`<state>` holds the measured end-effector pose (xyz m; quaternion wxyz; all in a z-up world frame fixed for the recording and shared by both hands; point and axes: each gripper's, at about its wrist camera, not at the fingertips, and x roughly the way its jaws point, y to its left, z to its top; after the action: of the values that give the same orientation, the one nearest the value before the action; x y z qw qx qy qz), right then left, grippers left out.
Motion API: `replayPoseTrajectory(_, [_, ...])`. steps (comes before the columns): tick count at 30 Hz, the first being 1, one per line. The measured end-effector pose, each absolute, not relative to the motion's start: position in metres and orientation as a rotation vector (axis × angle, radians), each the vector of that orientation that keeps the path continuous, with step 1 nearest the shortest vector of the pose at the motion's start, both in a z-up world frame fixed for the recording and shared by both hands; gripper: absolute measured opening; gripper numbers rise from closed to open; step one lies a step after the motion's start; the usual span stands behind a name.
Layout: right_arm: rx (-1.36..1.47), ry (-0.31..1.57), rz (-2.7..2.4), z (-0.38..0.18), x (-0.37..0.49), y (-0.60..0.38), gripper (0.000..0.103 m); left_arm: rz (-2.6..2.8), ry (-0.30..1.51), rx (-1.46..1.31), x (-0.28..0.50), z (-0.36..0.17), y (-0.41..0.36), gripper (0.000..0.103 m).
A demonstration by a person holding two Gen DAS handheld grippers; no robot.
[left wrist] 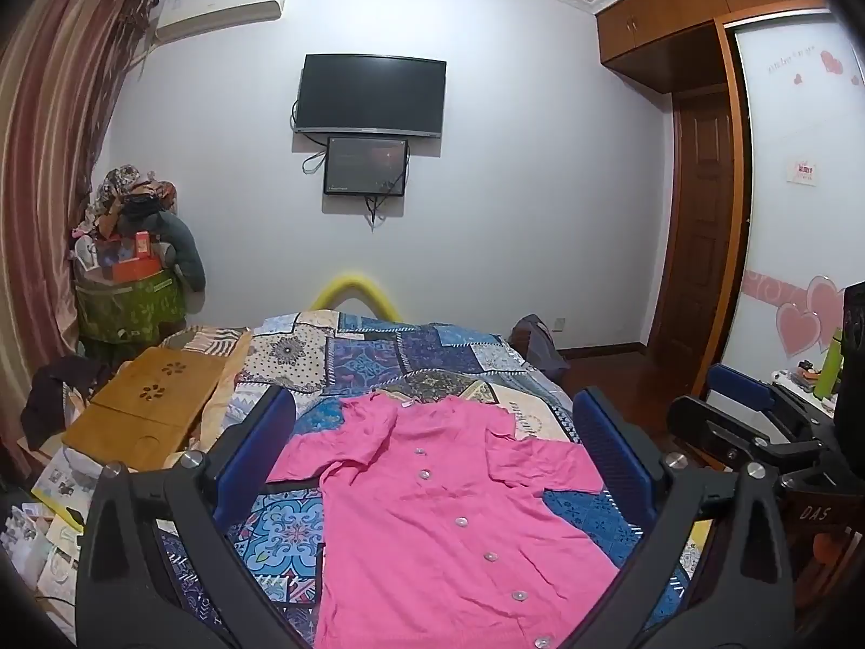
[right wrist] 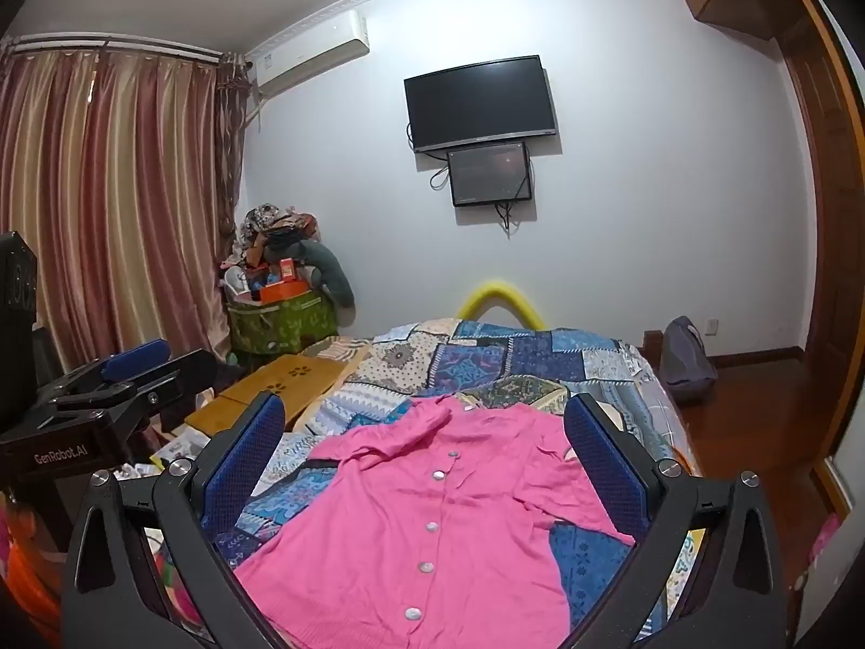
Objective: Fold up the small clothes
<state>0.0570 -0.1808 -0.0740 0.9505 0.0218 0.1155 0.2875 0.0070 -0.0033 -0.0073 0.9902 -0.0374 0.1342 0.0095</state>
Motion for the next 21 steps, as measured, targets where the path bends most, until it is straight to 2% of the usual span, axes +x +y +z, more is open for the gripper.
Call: replayPoseTrajectory(21, [0.051, 0.238, 0.575, -0.0761, 0.0611, -0.1830, 0.103, 0.014, 0.270, -0.066, 0.0145, -0.0119, -0.0050, 0.103])
